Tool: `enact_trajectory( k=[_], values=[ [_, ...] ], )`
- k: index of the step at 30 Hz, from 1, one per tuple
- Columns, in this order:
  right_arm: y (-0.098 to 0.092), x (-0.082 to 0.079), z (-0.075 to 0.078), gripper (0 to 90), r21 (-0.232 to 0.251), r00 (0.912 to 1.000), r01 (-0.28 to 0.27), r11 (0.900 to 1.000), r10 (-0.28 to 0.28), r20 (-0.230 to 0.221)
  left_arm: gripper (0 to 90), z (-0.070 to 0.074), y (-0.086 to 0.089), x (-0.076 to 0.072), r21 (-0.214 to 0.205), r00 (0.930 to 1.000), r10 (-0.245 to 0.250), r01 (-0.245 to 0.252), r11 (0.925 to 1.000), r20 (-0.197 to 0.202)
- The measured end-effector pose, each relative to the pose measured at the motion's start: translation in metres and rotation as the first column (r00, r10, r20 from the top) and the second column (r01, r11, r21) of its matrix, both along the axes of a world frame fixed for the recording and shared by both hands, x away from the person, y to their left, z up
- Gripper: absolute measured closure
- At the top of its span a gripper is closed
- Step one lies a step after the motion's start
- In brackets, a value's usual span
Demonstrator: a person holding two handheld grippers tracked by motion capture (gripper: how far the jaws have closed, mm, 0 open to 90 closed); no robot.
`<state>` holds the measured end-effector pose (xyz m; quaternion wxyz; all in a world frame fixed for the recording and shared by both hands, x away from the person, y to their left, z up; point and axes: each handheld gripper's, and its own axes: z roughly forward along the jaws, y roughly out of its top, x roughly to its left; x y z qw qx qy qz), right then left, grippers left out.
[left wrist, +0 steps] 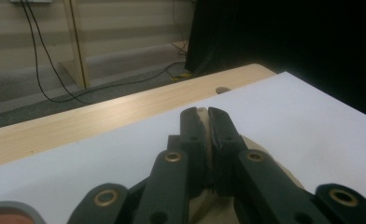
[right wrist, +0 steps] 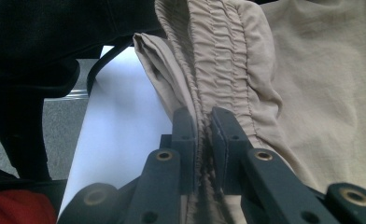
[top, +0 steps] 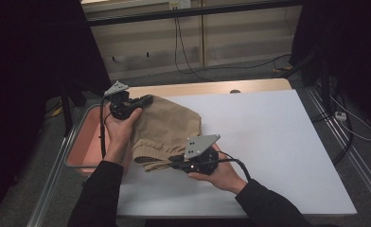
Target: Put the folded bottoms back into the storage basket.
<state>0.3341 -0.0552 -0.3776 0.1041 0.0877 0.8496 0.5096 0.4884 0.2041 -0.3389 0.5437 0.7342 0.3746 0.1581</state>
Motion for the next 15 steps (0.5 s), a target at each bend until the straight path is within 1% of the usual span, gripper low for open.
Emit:
enact_trajectory(
  k=[4,7,15],
  values=[
    [0.005,0.004,0.004,80.5,0.010,1.0000,-0.002,0.9999,0.002,0.002,86.0,0.005,0.010,0.000,-0.011,0.9998,0.017,-0.017,0.9998,0.011],
    [0.010,0.008,0.004,80.5,0.015,1.0000,-0.007,0.9999,0.007,0.002,86.0,0.009,0.016,0.000,-0.007,0.9995,0.028,-0.027,0.9996,0.018],
    [0.024,0.012,0.011,80.5,0.024,0.9997,-0.020,0.9995,0.019,0.011,86.0,0.016,0.030,0.001,-0.018,0.9980,0.054,-0.054,0.9984,0.031]
  ],
)
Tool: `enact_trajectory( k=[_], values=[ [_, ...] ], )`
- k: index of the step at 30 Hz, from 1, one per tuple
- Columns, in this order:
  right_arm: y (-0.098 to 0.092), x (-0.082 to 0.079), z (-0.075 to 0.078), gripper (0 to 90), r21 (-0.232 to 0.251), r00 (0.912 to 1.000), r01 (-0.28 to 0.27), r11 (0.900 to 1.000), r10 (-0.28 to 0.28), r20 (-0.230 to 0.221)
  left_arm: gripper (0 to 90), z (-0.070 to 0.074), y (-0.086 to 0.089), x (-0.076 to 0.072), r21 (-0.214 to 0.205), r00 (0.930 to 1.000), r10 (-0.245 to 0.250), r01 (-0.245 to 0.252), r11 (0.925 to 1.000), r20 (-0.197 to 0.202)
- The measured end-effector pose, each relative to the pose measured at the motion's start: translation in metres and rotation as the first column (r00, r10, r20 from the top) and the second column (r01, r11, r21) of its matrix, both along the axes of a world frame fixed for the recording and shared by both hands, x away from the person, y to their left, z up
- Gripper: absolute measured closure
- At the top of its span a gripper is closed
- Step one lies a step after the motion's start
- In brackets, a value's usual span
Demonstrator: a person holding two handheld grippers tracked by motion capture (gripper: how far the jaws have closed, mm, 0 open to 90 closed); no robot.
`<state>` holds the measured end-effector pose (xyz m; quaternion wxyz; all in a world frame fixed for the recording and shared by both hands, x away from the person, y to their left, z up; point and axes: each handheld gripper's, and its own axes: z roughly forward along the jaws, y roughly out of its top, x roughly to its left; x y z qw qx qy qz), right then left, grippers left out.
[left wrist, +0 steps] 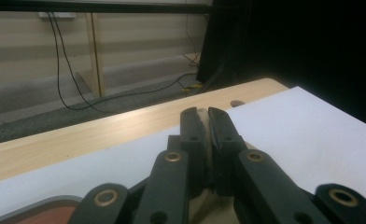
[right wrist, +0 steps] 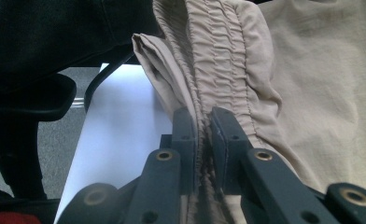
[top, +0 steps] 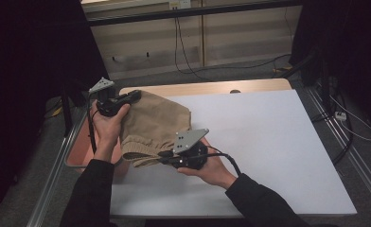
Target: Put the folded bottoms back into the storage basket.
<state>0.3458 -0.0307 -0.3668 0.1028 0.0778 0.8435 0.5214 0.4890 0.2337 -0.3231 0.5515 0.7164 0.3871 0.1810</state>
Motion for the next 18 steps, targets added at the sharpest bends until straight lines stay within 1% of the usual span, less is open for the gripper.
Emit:
enact_trajectory(
  k=[4,6,8,10,18],
  values=[
    [0.007,0.003,0.002,80.5,0.009,0.9999,-0.009,0.9999,0.009,-0.006,86.0,0.004,0.006,-0.001,-0.015,1.0000,0.002,-0.002,0.9999,0.008],
    [0.010,0.004,0.003,80.5,0.011,0.9999,-0.012,0.9999,0.012,-0.004,86.0,0.007,0.008,-0.002,0.000,0.9999,0.005,-0.005,1.0000,0.015],
    [0.013,0.005,0.003,80.5,0.012,0.9999,-0.015,0.9998,0.015,-0.003,86.0,0.009,0.011,-0.001,0.002,0.9998,0.010,-0.010,0.9999,0.019],
    [0.018,0.006,0.005,80.5,0.012,0.9999,-0.016,0.9998,0.016,0.003,86.0,0.010,0.014,-0.001,-0.004,0.9997,0.016,-0.016,0.9999,0.019],
    [0.026,0.007,0.010,80.5,0.007,0.9996,-0.025,0.9997,0.025,0.014,86.1,0.015,0.027,-0.001,-0.015,0.9989,0.040,-0.039,0.9991,0.025]
  ],
)
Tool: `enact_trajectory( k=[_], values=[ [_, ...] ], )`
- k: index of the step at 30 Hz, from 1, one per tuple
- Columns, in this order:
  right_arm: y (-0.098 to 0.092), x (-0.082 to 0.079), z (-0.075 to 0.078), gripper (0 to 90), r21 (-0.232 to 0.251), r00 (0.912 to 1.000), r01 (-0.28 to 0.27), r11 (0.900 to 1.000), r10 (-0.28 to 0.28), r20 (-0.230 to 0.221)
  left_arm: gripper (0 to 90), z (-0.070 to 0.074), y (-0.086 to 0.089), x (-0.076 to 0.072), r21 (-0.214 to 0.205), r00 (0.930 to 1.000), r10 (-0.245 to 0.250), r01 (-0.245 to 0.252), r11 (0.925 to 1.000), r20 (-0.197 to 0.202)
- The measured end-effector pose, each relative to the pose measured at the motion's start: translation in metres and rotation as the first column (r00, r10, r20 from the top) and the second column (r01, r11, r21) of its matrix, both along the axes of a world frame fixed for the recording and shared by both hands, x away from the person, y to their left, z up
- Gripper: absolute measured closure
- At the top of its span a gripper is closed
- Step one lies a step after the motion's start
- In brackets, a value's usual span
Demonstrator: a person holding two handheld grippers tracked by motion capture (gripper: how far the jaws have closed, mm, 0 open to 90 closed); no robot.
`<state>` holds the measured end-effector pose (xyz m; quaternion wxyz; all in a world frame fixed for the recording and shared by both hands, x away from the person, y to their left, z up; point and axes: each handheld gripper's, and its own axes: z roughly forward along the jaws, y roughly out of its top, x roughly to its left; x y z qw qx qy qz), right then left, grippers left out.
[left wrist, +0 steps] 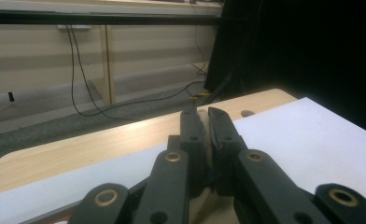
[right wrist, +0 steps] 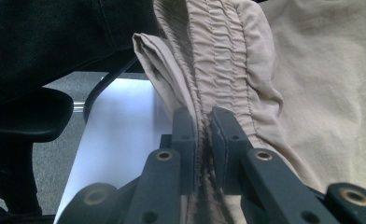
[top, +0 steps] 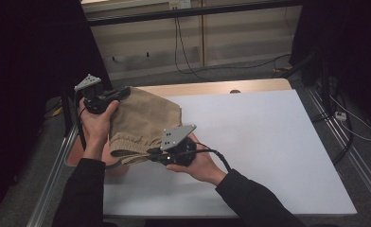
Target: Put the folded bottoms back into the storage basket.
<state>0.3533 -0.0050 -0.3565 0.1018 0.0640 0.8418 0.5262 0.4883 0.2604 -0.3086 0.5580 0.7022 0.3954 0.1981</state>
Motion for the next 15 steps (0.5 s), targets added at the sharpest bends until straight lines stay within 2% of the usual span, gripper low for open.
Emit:
enact_trajectory(
  k=[2,6,9,15],
  values=[
    [0.003,0.000,0.001,80.5,-0.018,0.9998,0.004,0.9998,-0.003,0.022,86.1,0.001,0.004,0.000,-0.006,0.9999,0.009,-0.008,0.9999,0.005],
    [0.009,0.002,0.004,80.5,0.000,0.9999,-0.004,1.0000,0.004,0.015,86.1,0.005,0.011,0.001,-0.020,0.9998,0.014,-0.014,0.9997,0.011],
    [0.014,0.004,0.006,80.5,0.000,0.9998,-0.013,0.9999,0.013,0.017,86.2,0.008,0.016,0.000,-0.012,0.9996,0.020,-0.020,0.9997,0.017],
    [0.026,0.010,0.009,80.5,0.006,0.9997,-0.020,0.9998,0.020,0.014,86.2,0.013,0.029,0.002,-0.023,0.9987,0.046,-0.045,0.9987,0.022]
  ],
)
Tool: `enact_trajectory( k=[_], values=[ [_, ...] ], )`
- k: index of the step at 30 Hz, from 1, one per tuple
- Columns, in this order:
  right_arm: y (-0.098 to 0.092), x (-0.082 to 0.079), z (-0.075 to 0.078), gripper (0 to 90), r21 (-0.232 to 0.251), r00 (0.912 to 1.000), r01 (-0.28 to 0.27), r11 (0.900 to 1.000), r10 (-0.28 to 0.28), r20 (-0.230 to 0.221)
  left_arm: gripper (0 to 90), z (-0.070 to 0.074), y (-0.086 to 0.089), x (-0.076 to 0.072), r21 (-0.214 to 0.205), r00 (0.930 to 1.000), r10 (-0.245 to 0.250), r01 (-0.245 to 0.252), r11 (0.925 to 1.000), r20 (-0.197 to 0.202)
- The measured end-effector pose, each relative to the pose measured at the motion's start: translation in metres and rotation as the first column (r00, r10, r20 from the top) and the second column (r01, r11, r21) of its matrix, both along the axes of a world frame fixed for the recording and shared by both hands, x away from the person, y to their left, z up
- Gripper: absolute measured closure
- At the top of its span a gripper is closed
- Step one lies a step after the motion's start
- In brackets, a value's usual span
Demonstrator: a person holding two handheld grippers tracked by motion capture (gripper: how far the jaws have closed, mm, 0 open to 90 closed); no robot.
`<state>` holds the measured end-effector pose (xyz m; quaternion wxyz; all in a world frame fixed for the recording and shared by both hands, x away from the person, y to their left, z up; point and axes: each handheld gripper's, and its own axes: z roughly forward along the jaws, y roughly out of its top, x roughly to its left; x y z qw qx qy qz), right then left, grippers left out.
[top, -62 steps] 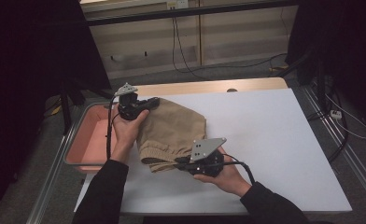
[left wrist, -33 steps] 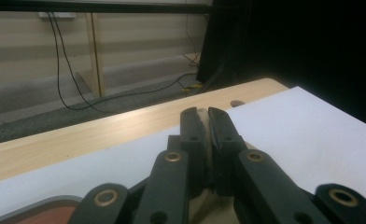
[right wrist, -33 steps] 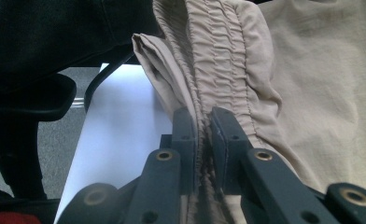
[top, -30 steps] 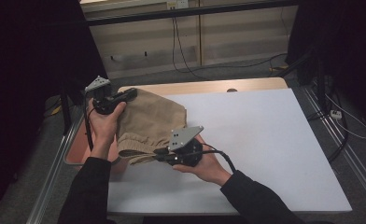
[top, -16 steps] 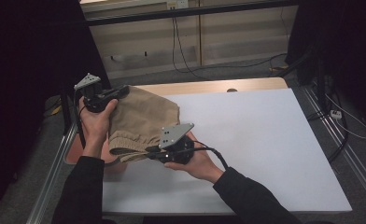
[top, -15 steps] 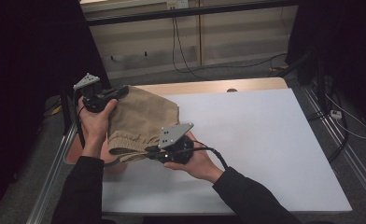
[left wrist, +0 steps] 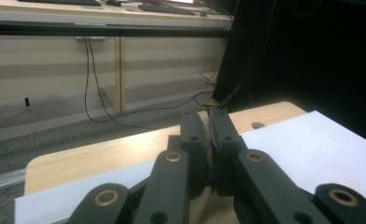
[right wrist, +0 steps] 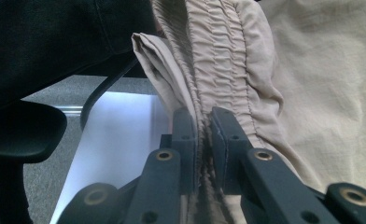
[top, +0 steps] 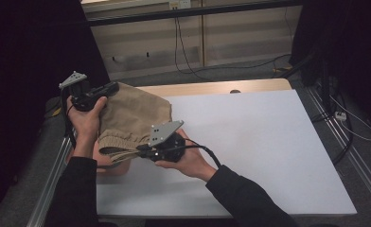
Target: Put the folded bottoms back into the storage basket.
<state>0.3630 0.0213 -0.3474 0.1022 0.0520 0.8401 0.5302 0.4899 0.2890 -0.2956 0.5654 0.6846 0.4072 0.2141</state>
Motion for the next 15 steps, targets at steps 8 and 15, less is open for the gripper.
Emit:
enact_trajectory(
  k=[8,15],
  values=[
    [0.019,0.004,0.003,80.6,0.004,0.9998,-0.022,0.9998,0.022,-0.004,86.6,0.002,0.020,0.000,-0.003,0.9995,0.031,-0.031,0.9995,-0.003],
    [0.033,0.007,0.005,80.6,0.006,0.9995,-0.032,0.9995,0.032,-0.004,86.9,0.005,0.033,0.002,0.008,0.9984,0.056,-0.056,0.9984,-0.007]
  ],
)
